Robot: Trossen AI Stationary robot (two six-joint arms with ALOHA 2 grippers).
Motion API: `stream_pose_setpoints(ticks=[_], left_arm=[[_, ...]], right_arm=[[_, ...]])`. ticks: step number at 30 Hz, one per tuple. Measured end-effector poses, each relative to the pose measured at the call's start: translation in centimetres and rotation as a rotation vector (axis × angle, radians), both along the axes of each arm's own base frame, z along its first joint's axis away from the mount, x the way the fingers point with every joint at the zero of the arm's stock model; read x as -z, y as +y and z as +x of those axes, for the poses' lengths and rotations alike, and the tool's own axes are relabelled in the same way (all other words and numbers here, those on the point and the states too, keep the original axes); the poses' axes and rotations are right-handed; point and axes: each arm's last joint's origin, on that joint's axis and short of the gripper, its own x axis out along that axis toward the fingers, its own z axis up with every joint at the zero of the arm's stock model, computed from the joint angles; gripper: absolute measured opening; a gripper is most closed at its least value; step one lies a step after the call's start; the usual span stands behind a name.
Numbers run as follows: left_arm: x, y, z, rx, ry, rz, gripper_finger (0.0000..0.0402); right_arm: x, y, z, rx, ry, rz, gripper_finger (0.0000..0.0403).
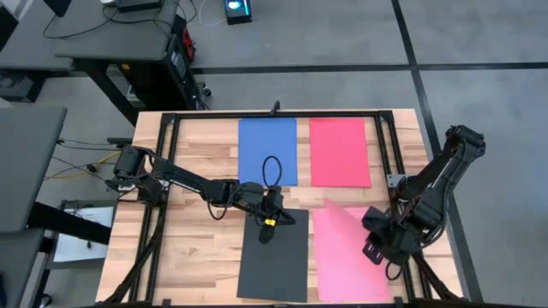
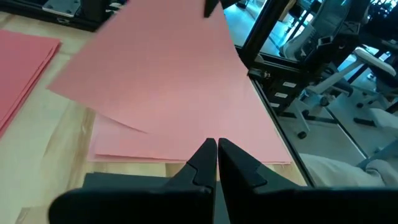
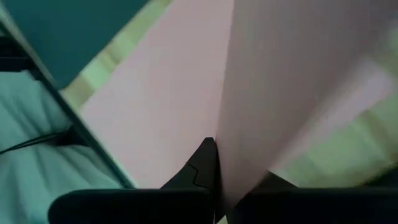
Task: Organize paper
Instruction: Stack the pink paper on top of the pink paper
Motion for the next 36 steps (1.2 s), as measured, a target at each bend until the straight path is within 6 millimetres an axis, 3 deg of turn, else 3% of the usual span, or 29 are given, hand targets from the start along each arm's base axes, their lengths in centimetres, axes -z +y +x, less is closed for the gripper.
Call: stream_pose_setpoints(ticks=[8,16,29,36], left_arm=[[0.0,0.0,0.0,0.008,-0.004,0.026,0.0000],[0.2,0.0,-0.1,0.008,0.018,0.030,0.0000],[0.3,0.0,-0.1,0.008,0.023,0.031,0.0000],[0.3,-0.1,-0.1,0.015,0.018,0.047,0.0000]], right_arm=[[2.3,2.2,1.7,-0.009,-0.024,0.041,0.0000],[4.1,2.0,1.1,0.076,0.213,-0.027,0.0000],[4.4,1.6,1.3,0.181,0.165,-0.071,0.0000],[7.3,0.9,1.0,0.259,0.100,-0.094,0.0000]])
